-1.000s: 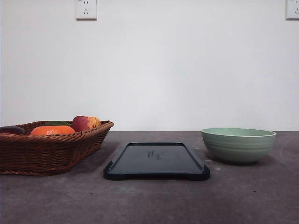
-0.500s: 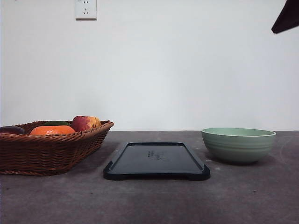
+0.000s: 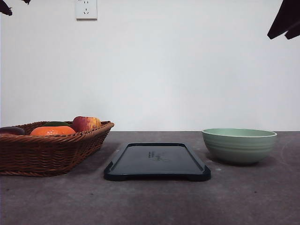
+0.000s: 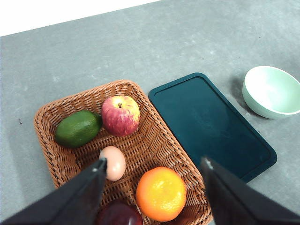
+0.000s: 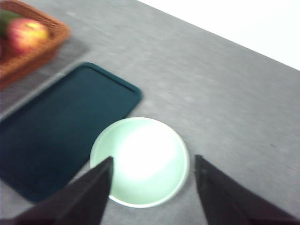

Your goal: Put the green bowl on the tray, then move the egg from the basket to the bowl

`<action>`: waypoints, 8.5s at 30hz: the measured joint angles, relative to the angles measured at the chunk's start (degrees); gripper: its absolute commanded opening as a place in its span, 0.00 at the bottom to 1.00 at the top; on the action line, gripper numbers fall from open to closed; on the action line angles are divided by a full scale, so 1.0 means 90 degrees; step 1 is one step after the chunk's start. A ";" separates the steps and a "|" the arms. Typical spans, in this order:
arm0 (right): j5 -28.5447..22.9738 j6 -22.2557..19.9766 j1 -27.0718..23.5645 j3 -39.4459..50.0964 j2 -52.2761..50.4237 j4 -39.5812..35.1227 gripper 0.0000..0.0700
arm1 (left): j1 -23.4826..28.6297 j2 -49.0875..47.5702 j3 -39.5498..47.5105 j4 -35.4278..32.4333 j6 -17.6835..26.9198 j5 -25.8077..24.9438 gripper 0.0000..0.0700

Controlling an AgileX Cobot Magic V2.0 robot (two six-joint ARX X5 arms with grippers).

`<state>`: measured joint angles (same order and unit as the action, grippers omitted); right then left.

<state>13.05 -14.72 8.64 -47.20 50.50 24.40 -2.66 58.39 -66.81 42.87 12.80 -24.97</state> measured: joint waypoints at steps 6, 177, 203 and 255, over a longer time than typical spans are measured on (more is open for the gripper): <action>-0.0164 0.0505 -0.0002 -0.0201 0.0296 0.0546 0.54 | -0.0041 0.0000 0.0000 0.0000 -0.0017 -0.0005 0.62; -0.1621 0.2164 0.2147 0.0855 0.0228 -0.0248 0.34 | -0.1276 0.2283 -0.1030 0.0523 -0.1416 0.2154 0.61; -0.1621 0.2164 0.2147 0.0855 0.0228 -0.0248 0.34 | -0.1373 0.5638 -0.1851 0.0204 -0.1717 0.3119 0.62; -0.1621 0.2164 0.2147 0.0855 0.0228 -0.0143 0.34 | -0.1298 0.5299 -0.2971 0.0960 -0.1712 0.3117 0.27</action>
<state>-1.54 4.75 27.97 -39.51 52.56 23.11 -14.34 106.08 -93.54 51.51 -2.61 3.08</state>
